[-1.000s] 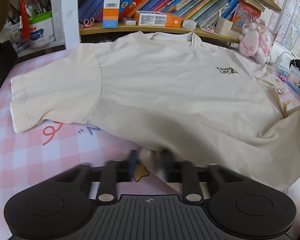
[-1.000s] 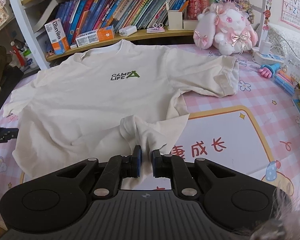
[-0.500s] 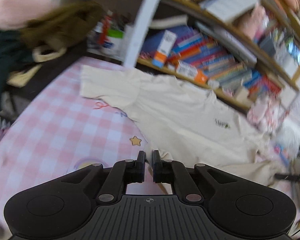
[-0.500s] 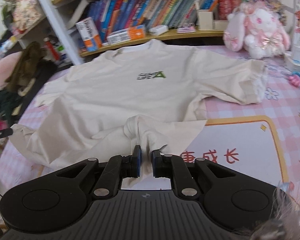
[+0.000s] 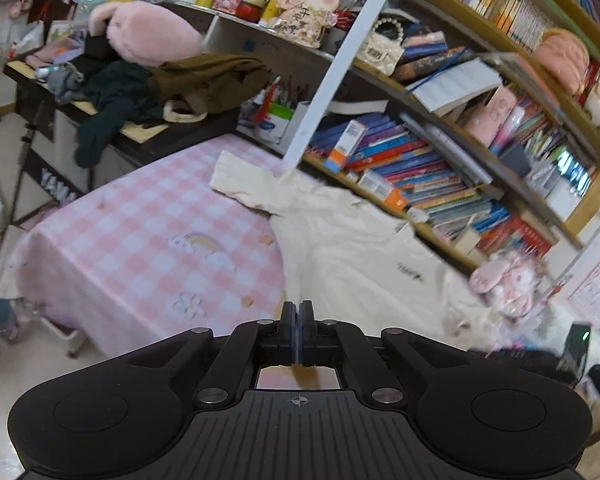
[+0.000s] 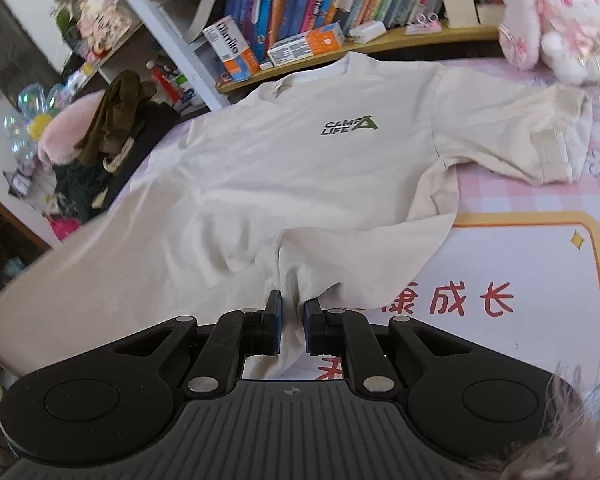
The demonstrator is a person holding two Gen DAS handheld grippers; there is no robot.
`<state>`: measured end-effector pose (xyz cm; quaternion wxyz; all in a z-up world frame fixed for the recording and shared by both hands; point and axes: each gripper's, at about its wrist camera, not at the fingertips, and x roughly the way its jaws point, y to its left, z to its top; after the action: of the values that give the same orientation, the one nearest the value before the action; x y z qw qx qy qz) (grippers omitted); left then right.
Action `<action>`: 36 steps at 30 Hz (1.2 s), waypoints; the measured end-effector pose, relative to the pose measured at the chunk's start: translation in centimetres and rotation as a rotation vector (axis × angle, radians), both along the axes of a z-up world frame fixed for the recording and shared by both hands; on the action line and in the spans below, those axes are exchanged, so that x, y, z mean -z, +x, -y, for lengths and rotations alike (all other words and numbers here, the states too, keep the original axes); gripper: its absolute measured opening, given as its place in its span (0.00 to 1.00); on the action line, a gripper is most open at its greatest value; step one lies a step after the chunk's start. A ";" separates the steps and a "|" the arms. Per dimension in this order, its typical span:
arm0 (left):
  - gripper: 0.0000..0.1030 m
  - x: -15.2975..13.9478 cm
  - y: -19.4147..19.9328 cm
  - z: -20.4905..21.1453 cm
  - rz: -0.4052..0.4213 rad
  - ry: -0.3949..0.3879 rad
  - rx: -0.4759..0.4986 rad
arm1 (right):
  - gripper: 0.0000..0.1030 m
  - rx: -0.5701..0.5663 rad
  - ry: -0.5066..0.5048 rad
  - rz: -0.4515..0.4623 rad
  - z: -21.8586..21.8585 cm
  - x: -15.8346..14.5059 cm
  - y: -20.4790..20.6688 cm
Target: Fold clothes
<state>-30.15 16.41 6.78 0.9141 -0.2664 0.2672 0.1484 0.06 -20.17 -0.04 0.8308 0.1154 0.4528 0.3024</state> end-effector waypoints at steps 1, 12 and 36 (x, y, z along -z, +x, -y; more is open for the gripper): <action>0.00 0.3 -0.3 0.1 -0.020 0.006 -0.018 | 0.10 0.001 0.003 0.001 0.2 -0.1 0.1; 0.00 1.9 -0.4 -2.3 -0.016 -0.027 -0.080 | 0.10 0.012 0.092 -0.029 2.1 -1.0 -1.9; 0.28 10.6 7.6 0.0 -0.369 0.317 0.488 | 0.66 -0.059 -0.467 0.347 -4.9 -0.7 -15.0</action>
<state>-22.58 16.36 -3.77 0.8891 -0.0180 0.4573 0.0109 -14.93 -15.28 0.63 0.8907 -0.1457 0.3644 0.2293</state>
